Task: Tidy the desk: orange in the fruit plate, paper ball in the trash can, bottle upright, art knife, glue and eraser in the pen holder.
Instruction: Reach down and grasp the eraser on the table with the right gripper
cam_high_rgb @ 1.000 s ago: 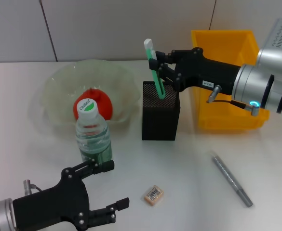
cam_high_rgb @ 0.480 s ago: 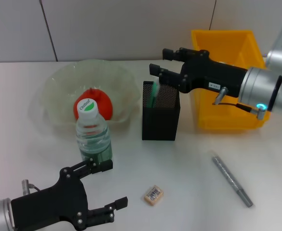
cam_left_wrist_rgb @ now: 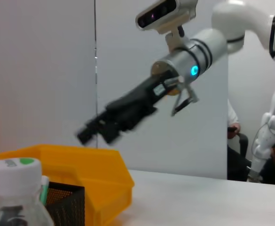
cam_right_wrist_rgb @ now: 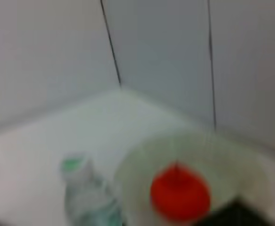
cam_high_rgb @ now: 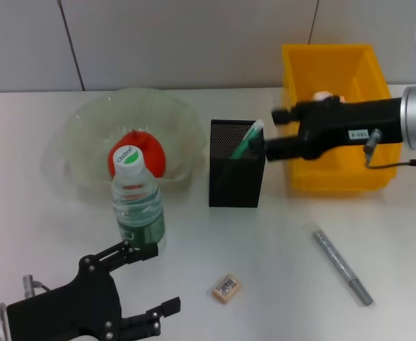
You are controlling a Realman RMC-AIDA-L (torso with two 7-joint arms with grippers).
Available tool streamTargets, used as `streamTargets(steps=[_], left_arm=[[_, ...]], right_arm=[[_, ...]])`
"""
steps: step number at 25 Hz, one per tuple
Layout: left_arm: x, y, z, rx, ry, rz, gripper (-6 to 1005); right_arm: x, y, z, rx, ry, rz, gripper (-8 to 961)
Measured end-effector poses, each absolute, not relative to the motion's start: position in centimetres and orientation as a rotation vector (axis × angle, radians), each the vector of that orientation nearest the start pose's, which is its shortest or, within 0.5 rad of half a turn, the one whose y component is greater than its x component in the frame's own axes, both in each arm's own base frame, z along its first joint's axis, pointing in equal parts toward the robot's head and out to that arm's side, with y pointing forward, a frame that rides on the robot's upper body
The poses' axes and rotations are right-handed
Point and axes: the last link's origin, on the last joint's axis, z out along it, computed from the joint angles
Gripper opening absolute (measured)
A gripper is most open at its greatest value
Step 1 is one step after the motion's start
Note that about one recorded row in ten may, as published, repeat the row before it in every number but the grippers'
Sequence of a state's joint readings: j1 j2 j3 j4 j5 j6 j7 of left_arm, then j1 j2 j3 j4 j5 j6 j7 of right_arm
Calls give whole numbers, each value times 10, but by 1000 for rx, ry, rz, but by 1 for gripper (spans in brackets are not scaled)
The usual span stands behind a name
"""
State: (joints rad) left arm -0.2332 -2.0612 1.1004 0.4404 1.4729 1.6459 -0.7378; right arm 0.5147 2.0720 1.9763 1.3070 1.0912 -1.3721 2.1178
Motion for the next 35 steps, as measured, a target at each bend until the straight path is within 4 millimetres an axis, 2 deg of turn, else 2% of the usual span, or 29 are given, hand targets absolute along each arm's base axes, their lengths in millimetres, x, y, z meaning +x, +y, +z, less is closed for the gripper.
streamTargets(steps=[1, 4, 5, 6, 8, 10, 11, 15, 20, 25, 35], left_arm=[[-296, 226, -35, -2612, -223, -972, 815], [-299, 224, -34, -2595, -240, -971, 815], [-299, 224, -34, -2595, -240, -971, 815], [-299, 224, -34, -2595, -240, -971, 815], [-305, 217, -31, -2562, -273, -968, 815], [-308, 214, -28, -2547, -285, -966, 815], [-309, 213, -28, -2546, -286, -967, 815], [-313, 208, -25, -2544, -295, -963, 815], [-316, 204, -23, -2537, -310, -958, 815], [-316, 204, -23, -2538, -310, -962, 815], [-314, 203, -24, -2542, -302, -974, 815]], right_arm=[[157, 371, 30, -2696, 640, 343, 768], [141, 364, 31, -2764, 694, 101, 793], [130, 359, 24, -2814, 684, -47, 793], [130, 359, 24, -2814, 684, -47, 792], [121, 355, 14, -2851, 649, -152, 792], [108, 351, -6, -2896, 605, -279, 793], [108, 351, -6, -2896, 605, -279, 793], [98, 343, -32, -2933, 595, -421, 794], [100, 337, -62, -2895, 664, -575, 793], [98, 333, -82, -2866, 715, -669, 792], [94, 331, -101, -2817, 707, -710, 789]])
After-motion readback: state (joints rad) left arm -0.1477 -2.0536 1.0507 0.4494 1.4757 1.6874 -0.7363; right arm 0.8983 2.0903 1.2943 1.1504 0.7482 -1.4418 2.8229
